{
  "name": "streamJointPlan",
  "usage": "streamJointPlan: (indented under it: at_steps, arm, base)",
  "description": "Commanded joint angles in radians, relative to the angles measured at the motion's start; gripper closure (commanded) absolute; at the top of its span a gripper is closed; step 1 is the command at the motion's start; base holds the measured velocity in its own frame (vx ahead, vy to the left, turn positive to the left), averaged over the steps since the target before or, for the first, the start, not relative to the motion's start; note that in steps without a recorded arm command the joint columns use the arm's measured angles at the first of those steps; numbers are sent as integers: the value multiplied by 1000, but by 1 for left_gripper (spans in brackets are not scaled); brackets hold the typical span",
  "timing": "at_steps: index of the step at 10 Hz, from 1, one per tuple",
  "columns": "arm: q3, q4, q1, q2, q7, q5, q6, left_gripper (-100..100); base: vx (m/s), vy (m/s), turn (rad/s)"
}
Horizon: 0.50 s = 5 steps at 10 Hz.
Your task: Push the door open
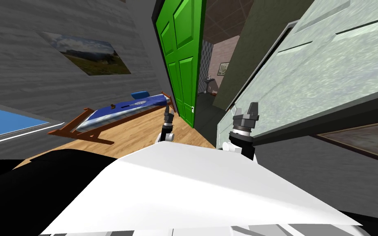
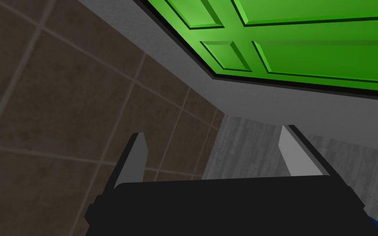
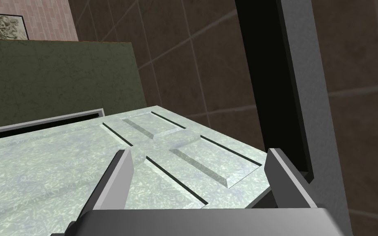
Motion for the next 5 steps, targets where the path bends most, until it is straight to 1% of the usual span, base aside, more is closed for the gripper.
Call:
streamJointPlan:
  at_steps: [1,2,4,5]
  arm:
    - [4,32,-13,5,2,3,-4,-100]
    - [2,63,-24,7,2,4,-9,-100]
    - [-1,125,-47,12,2,6,-17,-100]
    - [-3,160,-58,13,3,7,-21,-100]
  base:
    - [54,66,-41]
    - [48,50,-63]
    - [66,60,-158]
    - [81,88,-155]
